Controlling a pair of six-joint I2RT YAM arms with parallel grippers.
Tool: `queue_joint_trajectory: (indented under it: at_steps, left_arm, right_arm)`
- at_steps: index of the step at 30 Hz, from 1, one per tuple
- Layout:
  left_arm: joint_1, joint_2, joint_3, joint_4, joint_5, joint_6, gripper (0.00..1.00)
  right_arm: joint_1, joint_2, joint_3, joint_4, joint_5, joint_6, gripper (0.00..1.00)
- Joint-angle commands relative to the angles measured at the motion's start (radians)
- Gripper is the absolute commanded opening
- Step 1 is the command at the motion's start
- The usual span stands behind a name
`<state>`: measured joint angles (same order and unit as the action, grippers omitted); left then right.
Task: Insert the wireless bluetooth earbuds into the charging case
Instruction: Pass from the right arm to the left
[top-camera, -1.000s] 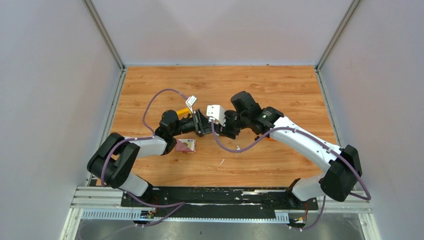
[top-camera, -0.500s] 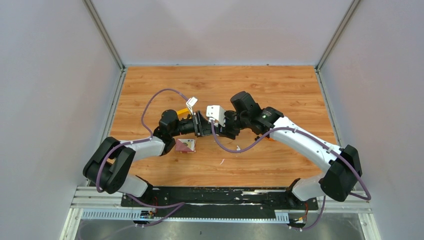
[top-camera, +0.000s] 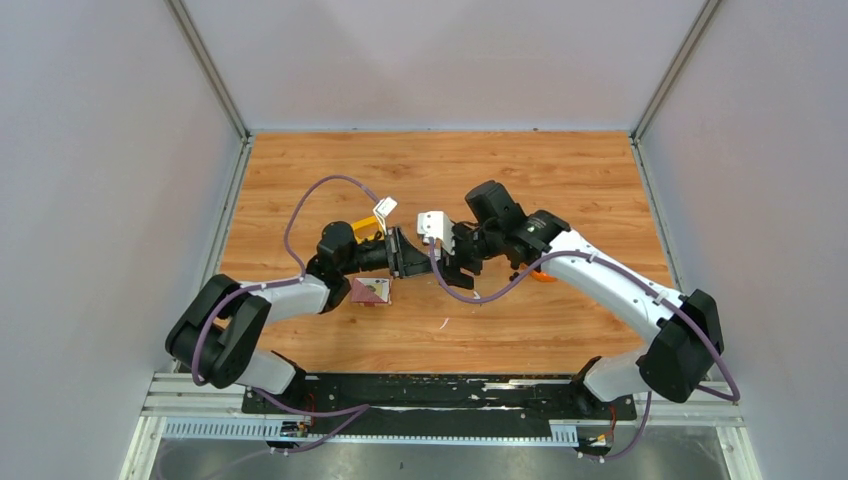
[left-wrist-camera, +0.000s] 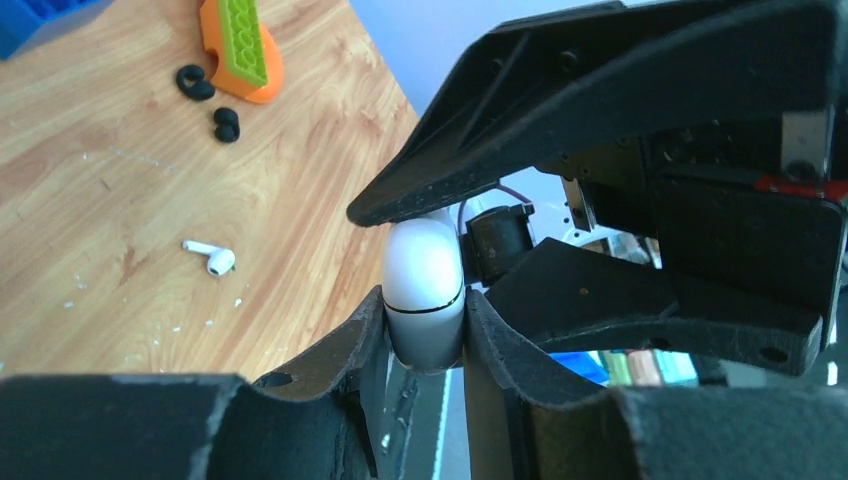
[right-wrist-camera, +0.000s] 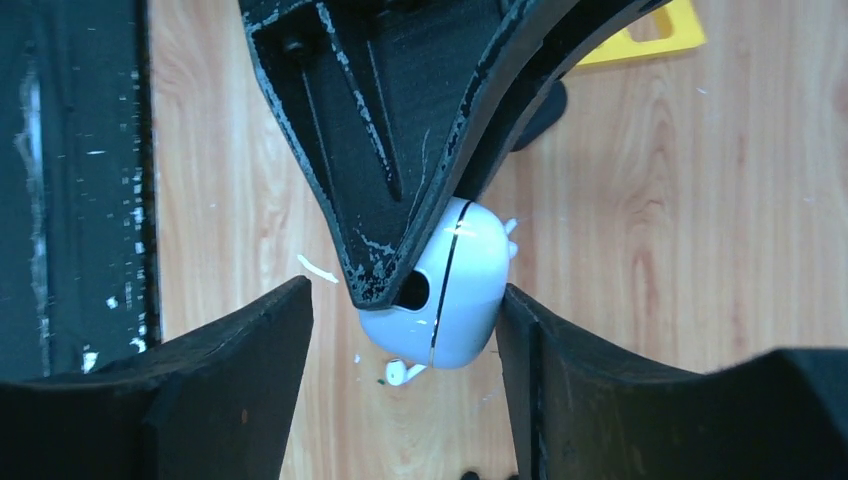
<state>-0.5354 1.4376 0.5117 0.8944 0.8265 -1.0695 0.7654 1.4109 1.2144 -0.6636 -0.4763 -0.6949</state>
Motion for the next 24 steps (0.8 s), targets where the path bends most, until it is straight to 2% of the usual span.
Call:
queue_joint_trajectory:
  at_steps: [1, 3, 7, 9, 13, 17, 24]
  left_arm:
    - [-0.003, -0.017, -0.031, 0.164, 0.028, 0.117, 0.18]
    - [-0.008, -0.04, -0.045, 0.16, 0.025, 0.175, 0.17]
    - [-0.036, -0.12, -0.073, 0.155, 0.01, 0.316, 0.18]
    - [-0.054, -0.173, -0.09, 0.134, -0.011, 0.403, 0.16]
    - [-0.093, -0.295, -0.104, -0.028, -0.062, 0.603, 0.14]
    - [-0.14, -0.353, -0.108, -0.135, -0.109, 0.756, 0.14]
    - [-0.145, -0.374, -0.118, -0.14, -0.142, 0.801, 0.14]
  right_arm:
    - [-0.055, 0.017, 0.079, -0.079, -0.226, 0.055, 0.69]
    - [-0.103, 0.028, 0.119, -0.113, -0.299, 0.084, 0.73]
    - [-0.196, 0.063, 0.218, -0.227, -0.448, 0.099, 0.74]
    - [-0.212, 0.085, 0.257, -0.301, -0.491, 0.087, 0.72]
    - [-0.212, 0.107, 0.255, -0.423, -0.529, 0.029, 0.62]
    - [-0.211, 0.06, 0.183, -0.366, -0.528, 0.059, 0.6]
    - [-0.177, 0.061, 0.192, -0.375, -0.535, 0.058, 0.58]
